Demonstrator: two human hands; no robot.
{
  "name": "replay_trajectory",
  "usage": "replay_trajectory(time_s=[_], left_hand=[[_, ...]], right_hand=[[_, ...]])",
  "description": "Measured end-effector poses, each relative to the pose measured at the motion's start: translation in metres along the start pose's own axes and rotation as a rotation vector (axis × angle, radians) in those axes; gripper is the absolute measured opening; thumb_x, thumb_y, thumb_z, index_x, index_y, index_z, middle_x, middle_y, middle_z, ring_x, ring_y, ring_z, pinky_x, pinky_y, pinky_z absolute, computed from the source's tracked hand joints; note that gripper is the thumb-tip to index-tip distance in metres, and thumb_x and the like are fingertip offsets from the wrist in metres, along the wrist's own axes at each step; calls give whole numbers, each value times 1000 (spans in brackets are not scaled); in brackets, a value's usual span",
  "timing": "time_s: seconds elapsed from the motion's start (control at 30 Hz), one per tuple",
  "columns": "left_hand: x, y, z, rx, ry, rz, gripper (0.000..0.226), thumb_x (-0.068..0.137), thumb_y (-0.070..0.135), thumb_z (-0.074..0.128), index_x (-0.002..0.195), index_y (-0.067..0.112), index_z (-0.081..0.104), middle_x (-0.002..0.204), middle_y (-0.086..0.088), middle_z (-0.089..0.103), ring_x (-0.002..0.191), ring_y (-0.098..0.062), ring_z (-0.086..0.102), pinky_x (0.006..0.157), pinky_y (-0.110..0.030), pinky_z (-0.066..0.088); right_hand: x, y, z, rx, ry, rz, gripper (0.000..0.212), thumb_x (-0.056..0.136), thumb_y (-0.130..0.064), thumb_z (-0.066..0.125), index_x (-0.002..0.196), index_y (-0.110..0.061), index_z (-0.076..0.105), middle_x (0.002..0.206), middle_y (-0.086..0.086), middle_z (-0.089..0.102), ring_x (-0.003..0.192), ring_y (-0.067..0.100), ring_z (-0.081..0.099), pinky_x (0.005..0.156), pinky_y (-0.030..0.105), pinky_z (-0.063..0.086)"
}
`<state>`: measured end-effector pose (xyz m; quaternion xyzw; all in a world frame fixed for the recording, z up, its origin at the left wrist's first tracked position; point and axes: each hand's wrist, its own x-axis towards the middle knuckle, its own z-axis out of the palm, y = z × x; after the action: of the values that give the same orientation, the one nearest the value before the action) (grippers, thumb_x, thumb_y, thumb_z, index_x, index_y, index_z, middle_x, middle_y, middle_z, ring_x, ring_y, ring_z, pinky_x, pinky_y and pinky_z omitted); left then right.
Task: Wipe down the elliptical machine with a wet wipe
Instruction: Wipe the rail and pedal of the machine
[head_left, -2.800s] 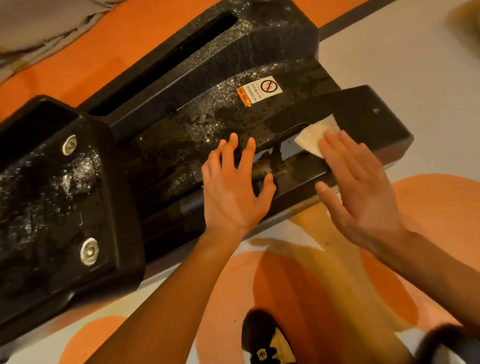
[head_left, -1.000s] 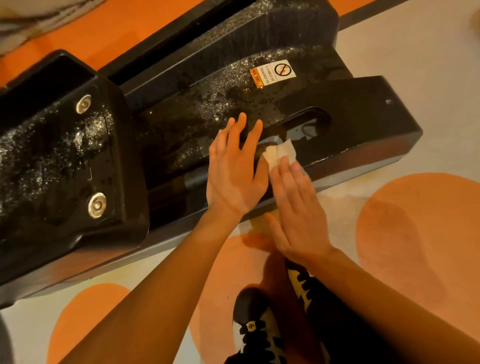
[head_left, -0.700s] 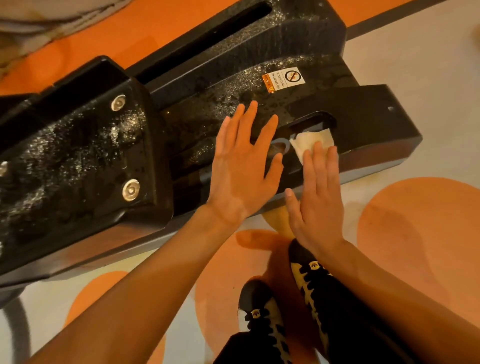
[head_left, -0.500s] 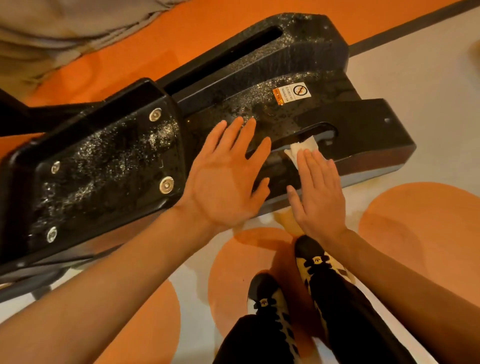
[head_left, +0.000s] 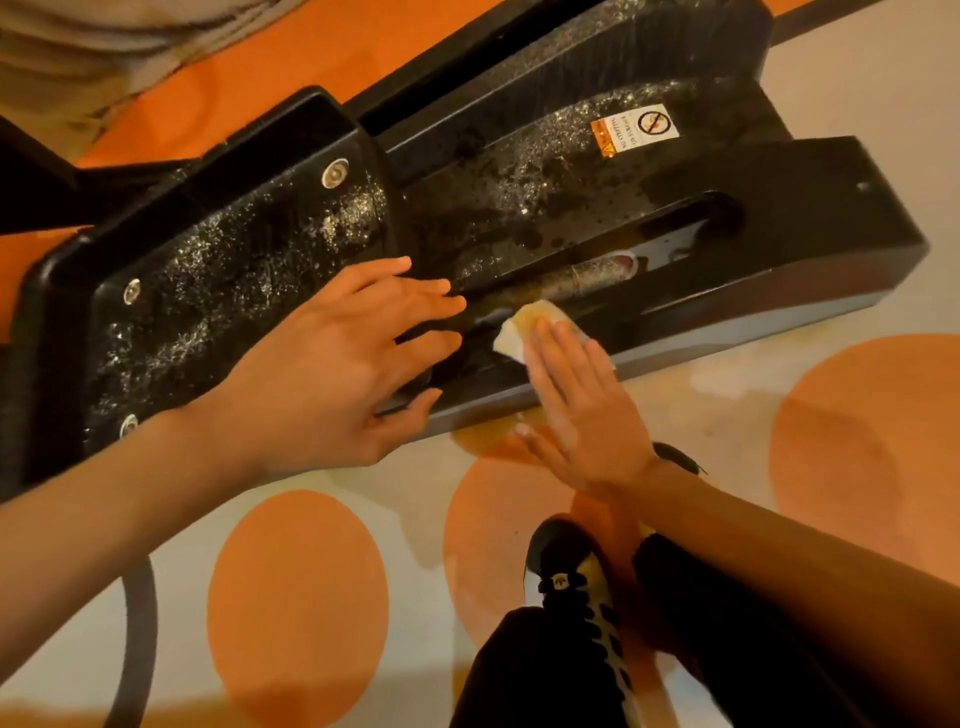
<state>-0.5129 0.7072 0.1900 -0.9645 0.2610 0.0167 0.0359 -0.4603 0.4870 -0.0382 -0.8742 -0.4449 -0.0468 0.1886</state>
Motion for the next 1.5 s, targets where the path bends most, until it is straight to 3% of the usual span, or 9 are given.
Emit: replay_trajectory(time_s=[0.13, 0.47, 0.57, 0.73, 0.87, 1.07, 1.23, 1.4, 1.5], left_hand=[[-11, -7, 0, -32, -25, 38, 35, 96, 25, 66, 123, 3, 73, 143, -21, 60, 138, -33, 54, 120, -56, 35], [-26, -13, 4, -57, -11, 54, 39, 98, 27, 64, 125, -1, 70, 144, -25, 56, 145, -37, 46, 115, -58, 40], [-25, -12, 4, -55, -12, 41, 39, 98, 26, 64, 124, -2, 70, 144, -26, 56, 144, -38, 47, 115, -59, 40], [-30, -17, 1, -57, -5, 75, 47, 100, 25, 58, 143, 7, 50, 157, -27, 42, 149, -40, 38, 117, -57, 37], [-36, -22, 3, -21, 2, 112, 59, 102, 23, 57, 154, 8, 34, 163, -27, 31, 154, -42, 28, 120, -60, 31], [-71, -39, 6, 72, 57, 142, 74, 103, 27, 54, 162, 4, 16, 168, -24, 22, 155, -44, 23, 120, -64, 29], [-80, -39, 13, 137, 109, 163, 78, 105, 31, 57, 163, 2, 14, 170, -19, 18, 155, -42, 24, 122, -60, 28], [-78, -42, 9, 160, 84, 190, 77, 106, 32, 54, 163, 1, 13, 166, -23, 23, 155, -40, 25, 122, -58, 29], [-80, -44, 6, 147, 47, 209, 74, 106, 31, 49, 163, 0, 13, 167, -24, 20, 156, -40, 22, 124, -57, 25]], right_hand=[[4, 6, 3, -44, -79, -196, 72, 106, -49, 34, 163, -10, 17, 171, 12, 8, 159, 26, 3, 129, 44, 8], [-46, 115, -57, -102, 25, 178, 72, 106, -50, 24, 163, -10, 6, 170, 16, 2, 158, 32, -4, 128, 49, -1], [-17, 71, -39, -153, -61, -23, 76, 105, -59, 21, 162, -10, 14, 169, 19, 15, 157, 35, 8, 127, 49, 0], [16, 6, -4, -147, -132, -284, 79, 102, -48, 48, 163, -9, 17, 171, 14, 10, 159, 29, 5, 129, 45, 5], [13, 50, -31, -283, -215, -424, 75, 104, -46, 35, 164, -10, 6, 172, 14, 0, 159, 29, -2, 129, 45, 2], [-6, 112, -78, -370, -229, -413, 74, 102, -43, 41, 163, -9, 15, 171, 16, 5, 159, 32, 7, 127, 51, 15], [7, 57, -43, -441, -241, -385, 82, 102, -51, 34, 163, -9, -1, 170, 18, -4, 158, 36, -2, 128, 49, -1], [54, -43, 8, -326, -239, -507, 87, 94, -49, 62, 161, -7, 25, 165, 15, 30, 149, 34, 29, 126, 50, 19], [60, -50, 11, -256, -254, -544, 90, 94, -43, 64, 163, -10, 18, 167, 13, 24, 152, 33, 26, 127, 48, 18]])
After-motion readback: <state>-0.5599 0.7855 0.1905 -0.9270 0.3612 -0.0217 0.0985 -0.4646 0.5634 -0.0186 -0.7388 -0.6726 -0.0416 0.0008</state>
